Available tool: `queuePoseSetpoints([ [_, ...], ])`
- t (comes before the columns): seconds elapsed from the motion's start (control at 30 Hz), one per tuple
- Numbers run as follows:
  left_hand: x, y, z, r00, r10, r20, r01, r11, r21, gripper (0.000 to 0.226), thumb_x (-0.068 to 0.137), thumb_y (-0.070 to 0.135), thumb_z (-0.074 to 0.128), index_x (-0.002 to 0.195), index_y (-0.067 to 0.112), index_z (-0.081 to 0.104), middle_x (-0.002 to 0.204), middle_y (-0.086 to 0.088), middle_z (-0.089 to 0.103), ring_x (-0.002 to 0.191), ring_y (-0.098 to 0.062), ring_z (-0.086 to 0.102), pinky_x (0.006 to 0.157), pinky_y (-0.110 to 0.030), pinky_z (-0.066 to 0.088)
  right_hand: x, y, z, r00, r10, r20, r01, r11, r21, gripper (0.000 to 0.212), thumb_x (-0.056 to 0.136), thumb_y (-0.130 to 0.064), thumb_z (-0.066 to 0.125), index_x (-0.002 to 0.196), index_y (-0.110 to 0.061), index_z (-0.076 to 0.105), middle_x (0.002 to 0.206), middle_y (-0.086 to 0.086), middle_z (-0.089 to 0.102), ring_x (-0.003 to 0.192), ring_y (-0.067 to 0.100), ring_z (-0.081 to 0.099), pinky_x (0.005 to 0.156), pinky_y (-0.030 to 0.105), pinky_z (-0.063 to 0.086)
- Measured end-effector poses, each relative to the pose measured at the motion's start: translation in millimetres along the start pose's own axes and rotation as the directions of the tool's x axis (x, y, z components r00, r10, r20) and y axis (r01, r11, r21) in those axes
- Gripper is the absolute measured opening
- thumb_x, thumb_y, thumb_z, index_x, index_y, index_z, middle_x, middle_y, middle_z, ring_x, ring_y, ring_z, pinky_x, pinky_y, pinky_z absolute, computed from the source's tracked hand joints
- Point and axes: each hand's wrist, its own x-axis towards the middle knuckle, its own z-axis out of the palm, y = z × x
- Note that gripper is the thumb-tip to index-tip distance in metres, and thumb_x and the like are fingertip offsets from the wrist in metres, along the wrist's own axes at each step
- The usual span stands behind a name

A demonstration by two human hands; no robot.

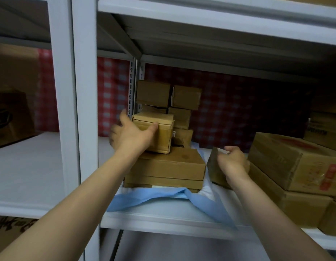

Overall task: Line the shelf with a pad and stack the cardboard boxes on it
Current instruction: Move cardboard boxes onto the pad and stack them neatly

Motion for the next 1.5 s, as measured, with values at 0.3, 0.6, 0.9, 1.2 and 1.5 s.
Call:
queuePoseSetpoints([
  [0.3,-9,22,24,0.989,0.151,0.001,-0.147,0.965,0.218,0.116,0.064,0.08,0.066,0.152,0.031,0.008,0.152,-0.025,0.014,0.142,-0.041,0.014,0.12,-0.05,0.015,17,28,7,0.963,-0.127,0.239,0.253,0.736,-0.628,0.082,0.08,-0.061,0.062,0.145,-0.023,0.03,0.155,0.015,0.011,0.139,0.037,0.016,0.113,0.041,0.026],
  [0.6,0,24,30,0.965,0.193,-0.175,-0.161,0.971,0.179,0.092,0.064,0.058,0.082,0.132,0.02,0.032,0.14,-0.02,0.027,0.126,-0.039,0.033,0.104,-0.044,0.034,27,22,17,0.945,-0.239,0.225,0.328,0.7,-0.634,0.079,0.08,-0.061,0.064,0.144,-0.033,0.029,0.159,0.009,0.001,0.14,0.037,0.015,0.109,0.047,0.033],
  [0.9,12,13,30,0.981,0.174,-0.091,-0.161,0.978,0.135,0.087,0.066,0.048,0.086,0.131,0.025,0.033,0.142,-0.015,0.023,0.132,-0.036,0.028,0.103,-0.044,0.038,30,10,27,0.957,-0.125,0.261,0.274,0.684,-0.676,0.053,0.087,-0.062,0.049,0.135,-0.041,0.039,0.148,0.007,0.022,0.133,0.037,0.023,0.101,0.053,0.036],
  [1.2,18,10,25,0.986,0.158,-0.058,-0.149,0.979,0.14,0.086,0.069,0.049,0.084,0.134,0.027,0.033,0.143,-0.015,0.026,0.133,-0.037,0.028,0.103,-0.046,0.038,19,-23,-10,0.895,-0.436,-0.099,0.322,0.782,-0.534,0.064,0.081,-0.058,0.052,0.13,-0.017,0.047,0.138,0.01,0.039,0.12,0.038,0.04,0.094,0.051,0.035],
  [1.5,18,6,20,0.988,0.147,-0.045,-0.144,0.987,0.064,0.077,0.074,0.04,0.083,0.134,0.03,0.036,0.142,-0.014,0.028,0.133,-0.038,0.03,0.104,-0.047,0.038,-6,-64,-29,0.78,-0.625,0.015,0.623,0.775,-0.1,0.031,0.083,-0.052,0.055,0.107,-0.033,0.056,0.124,-0.006,0.049,0.116,0.025,0.047,0.098,0.043,0.038],
])
